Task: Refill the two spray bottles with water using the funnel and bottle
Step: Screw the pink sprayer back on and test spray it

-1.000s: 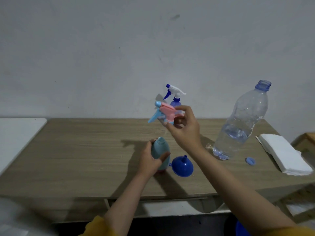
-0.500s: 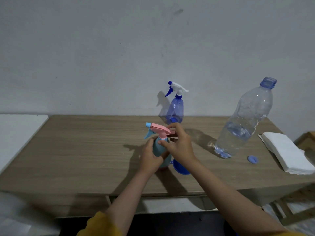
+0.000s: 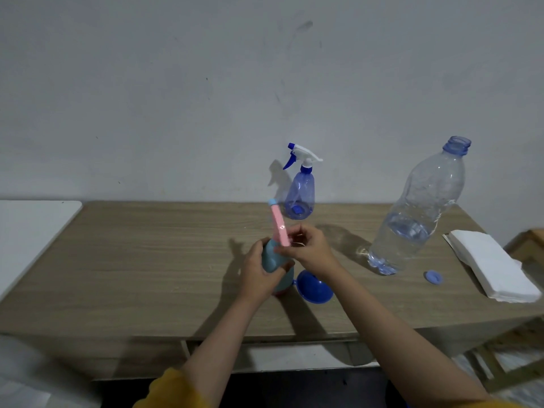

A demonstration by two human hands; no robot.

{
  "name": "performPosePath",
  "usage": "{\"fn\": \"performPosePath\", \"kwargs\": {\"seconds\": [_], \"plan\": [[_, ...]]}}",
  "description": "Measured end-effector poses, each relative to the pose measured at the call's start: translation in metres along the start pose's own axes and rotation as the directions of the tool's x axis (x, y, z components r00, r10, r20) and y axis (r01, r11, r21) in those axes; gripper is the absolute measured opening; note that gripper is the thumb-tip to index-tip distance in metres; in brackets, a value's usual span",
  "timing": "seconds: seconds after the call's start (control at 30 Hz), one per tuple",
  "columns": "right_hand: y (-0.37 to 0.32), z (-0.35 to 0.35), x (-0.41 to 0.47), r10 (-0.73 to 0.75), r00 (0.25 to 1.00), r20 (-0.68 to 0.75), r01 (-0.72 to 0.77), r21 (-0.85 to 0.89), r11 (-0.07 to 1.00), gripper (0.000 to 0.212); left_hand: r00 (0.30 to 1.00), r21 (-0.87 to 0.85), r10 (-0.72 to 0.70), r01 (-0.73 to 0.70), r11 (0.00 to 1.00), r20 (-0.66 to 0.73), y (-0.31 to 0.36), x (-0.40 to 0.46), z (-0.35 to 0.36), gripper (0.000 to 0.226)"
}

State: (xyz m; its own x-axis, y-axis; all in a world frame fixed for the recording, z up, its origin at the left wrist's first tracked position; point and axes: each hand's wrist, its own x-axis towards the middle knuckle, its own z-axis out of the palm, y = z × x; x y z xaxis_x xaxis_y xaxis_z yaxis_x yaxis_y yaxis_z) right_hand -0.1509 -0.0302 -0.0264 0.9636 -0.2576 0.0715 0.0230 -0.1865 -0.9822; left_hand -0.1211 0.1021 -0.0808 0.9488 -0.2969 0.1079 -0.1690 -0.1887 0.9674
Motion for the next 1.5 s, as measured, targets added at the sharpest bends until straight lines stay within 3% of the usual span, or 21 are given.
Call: {"fn": "performPosePath", "kwargs": {"seconds": [0.13,0.2,0.3,0.5,0.6,0.73,0.93,1.23,1.4,1.5], "plan": [[0.005,0.002,-0.002,0.013,1.0,-0.006,-0.013,0.0,1.0,0.04,1.0,0.026,0.01,-0.01,1.0,0.016,-0.003,0.001,0.0,0.071],[0.007,0.002,-0.002,-0.025,0.999,0.035,0.025,-0.013,1.0,0.036,1.0,0.03,0.01,-0.011,0.999,0.001,-0.001,0.0,-0.001,0.066],[0.007,0.005,-0.002,-0.002,1.0,-0.027,0.003,0.023,1.0,0.032,1.0,0.037,0.011,-0.011,0.999,-0.015,0.005,-0.002,-0.001,0.056],[0.01,0.01,-0.003,-0.032,0.999,-0.022,0.031,-0.039,0.999,0.029,1.0,0.031,-0.022,0.023,0.999,-0.018,-0.002,0.001,0.002,0.068],[0.008,0.019,-0.005,-0.009,0.988,-0.154,0.009,0.002,1.0,0.027,1.0,-0.002,-0.018,0.018,1.0,-0.017,-0.001,0.0,0.002,0.065],[0.01,0.037,-0.01,0.023,0.949,-0.315,-0.025,-0.004,1.0,0.039,0.999,0.007,-0.045,0.045,0.999,0.0,-0.006,0.001,0.002,0.056],[0.014,0.024,-0.012,-0.066,0.98,-0.189,0.058,-0.047,0.997,0.025,1.0,0.054,-0.008,0.008,0.999,-0.007,-0.003,0.001,0.002,0.066],[0.008,0.04,-0.015,-0.085,0.936,-0.343,0.029,-0.164,0.986,0.022,1.0,0.106,0.027,-0.028,0.994,0.011,-0.006,0.0,0.0,0.06],[0.007,0.051,-0.021,-0.161,0.903,-0.399,0.072,-0.229,0.971,0.02,0.999,0.046,0.01,-0.008,0.999,-0.041,-0.001,-0.003,0.003,0.029],[0.006,0.049,-0.026,-0.171,0.877,-0.448,0.086,-0.204,0.975,0.029,1.0,0.037,0.03,-0.03,0.999,0.001,0.008,-0.005,-0.002,0.042]]}}
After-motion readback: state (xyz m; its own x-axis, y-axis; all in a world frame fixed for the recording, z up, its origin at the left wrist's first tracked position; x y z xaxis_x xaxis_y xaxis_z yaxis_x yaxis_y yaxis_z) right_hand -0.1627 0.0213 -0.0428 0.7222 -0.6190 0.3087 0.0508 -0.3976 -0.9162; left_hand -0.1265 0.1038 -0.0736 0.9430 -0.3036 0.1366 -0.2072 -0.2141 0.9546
